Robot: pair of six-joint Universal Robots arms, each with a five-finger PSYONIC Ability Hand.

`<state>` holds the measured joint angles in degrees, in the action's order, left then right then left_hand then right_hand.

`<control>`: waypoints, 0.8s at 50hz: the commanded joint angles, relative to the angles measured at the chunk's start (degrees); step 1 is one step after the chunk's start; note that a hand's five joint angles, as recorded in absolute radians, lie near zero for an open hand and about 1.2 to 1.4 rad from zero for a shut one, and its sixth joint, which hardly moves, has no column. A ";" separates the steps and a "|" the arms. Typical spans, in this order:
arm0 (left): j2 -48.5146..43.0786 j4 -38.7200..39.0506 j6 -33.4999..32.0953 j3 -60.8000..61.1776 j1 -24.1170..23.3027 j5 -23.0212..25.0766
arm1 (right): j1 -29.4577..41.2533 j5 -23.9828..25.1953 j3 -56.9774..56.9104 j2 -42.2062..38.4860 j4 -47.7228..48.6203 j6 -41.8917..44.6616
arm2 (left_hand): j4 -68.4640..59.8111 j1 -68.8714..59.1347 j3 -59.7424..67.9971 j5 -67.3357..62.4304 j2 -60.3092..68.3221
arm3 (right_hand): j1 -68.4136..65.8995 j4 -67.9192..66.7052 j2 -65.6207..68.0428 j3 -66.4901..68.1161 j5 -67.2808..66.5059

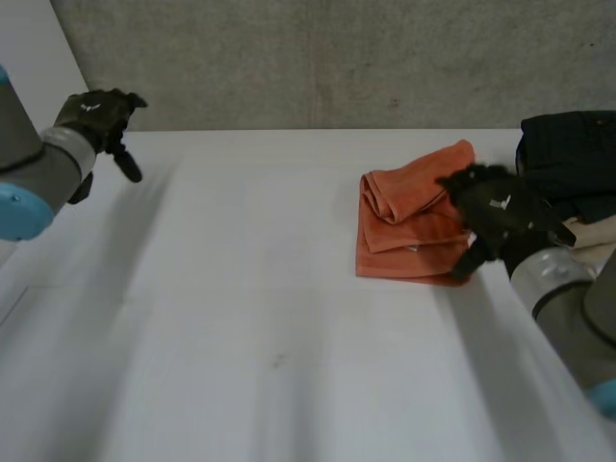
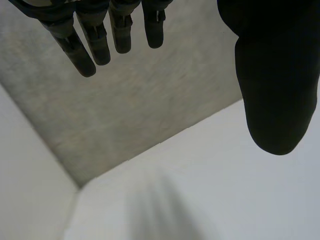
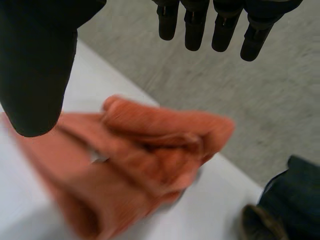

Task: Fold the laundry.

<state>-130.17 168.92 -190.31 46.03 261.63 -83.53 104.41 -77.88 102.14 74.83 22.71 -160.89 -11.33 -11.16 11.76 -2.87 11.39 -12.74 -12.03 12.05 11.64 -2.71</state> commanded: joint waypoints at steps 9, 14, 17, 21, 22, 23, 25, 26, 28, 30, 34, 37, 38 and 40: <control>19.93 -7.67 8.90 22.84 -17.71 0.83 | 1.58 2.82 -29.94 -17.14 -12.66 -1.54 | 1.33 1.16 -1.76 2.87 -1.39 | 2.74 2.03 -2.05 -1.64 2.71; 25.13 -0.18 8.64 31.91 -22.83 -1.72 | 3.25 1.68 -44.90 -29.28 -19.53 2.59 | 1.33 1.16 -1.76 2.87 -1.39 | 2.40 1.70 -1.72 -1.31 2.38; 28.11 3.42 8.72 35.95 -24.84 -4.52 | 4.57 -0.24 -53.93 -37.00 -22.60 7.23 | 1.33 1.16 -1.76 2.87 -1.39 | -0.45 -1.15 1.13 1.54 -0.47; 31.36 6.41 8.64 39.38 -26.26 -7.08 | 5.89 -2.79 -63.61 -45.53 -22.62 13.03 | 1.33 1.16 -1.76 2.87 -1.39 | -5.65 -6.35 6.34 6.75 -5.68; 31.90 6.77 8.55 39.83 -26.43 -7.43 | 6.07 -3.24 -65.38 -47.04 -22.36 14.10 | 1.33 1.16 -1.76 2.87 -1.39 | -7.34 -8.04 8.03 8.44 -7.37; 32.34 7.12 8.46 40.27 -26.44 -7.70 | 6.16 -3.59 -66.97 -48.54 -22.09 15.15 | 1.33 1.16 -1.76 2.87 -1.39 | -9.86 -10.56 10.54 10.95 -9.88; 33.57 7.82 8.11 41.32 -26.26 -7.96 | 6.33 -4.64 -71.70 -52.13 -21.48 17.35 | 1.33 1.16 -1.76 2.87 -1.39 | -20.90 -21.60 21.59 22.00 -20.93; 33.75 8.09 7.94 41.59 -26.09 -7.96 | 6.33 -5.00 -73.12 -53.11 -21.48 17.97 | 1.33 1.16 -1.76 2.87 -1.39 | -30.48 -31.18 31.16 31.57 -30.50; 34.10 8.44 7.32 42.03 -24.95 -7.79 | 6.42 -6.23 -76.03 -53.82 -21.83 18.85 | 1.33 1.16 -1.76 2.87 -1.39 | -67.26 -67.96 67.95 68.36 -67.29; 34.10 8.62 6.80 42.21 -23.98 -7.70 | 6.60 -7.19 -76.04 -52.86 -22.44 18.33 | 1.33 1.16 -1.76 2.87 -1.39 | -67.26 -67.97 67.95 68.36 -67.29; 34.01 8.88 5.91 41.95 -21.08 -7.44 | 7.30 -8.08 -71.13 -44.27 -24.02 14.30 | 1.33 1.16 -1.76 2.87 -1.39 | -67.26 -67.97 67.95 68.36 -67.29; 33.49 8.88 5.74 41.60 -18.62 -7.00 | 8.09 -6.59 -63.84 -34.86 -23.41 9.29 | 1.33 1.16 -1.76 2.87 -1.39 | -67.26 -67.97 67.95 68.36 -67.29; 33.31 8.88 5.74 41.33 -18.09 -6.91 | 8.35 -5.80 -61.99 -32.58 -22.97 7.97 | 1.33 1.16 -1.76 2.87 -1.39 | -67.26 -67.97 67.95 68.36 -67.29; 33.05 8.97 5.91 40.63 -16.25 -6.73 | 9.40 -2.64 -57.07 -26.25 -21.92 3.75 | 1.33 1.16 -1.76 2.87 -1.39 | -67.26 -67.97 67.95 68.36 -67.29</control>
<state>-96.21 177.82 -184.10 87.99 240.64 -90.95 111.95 -84.79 32.53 32.04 -0.34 -147.45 -11.33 -11.16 11.76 -2.87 11.39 -62.32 -68.24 67.00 67.30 -55.50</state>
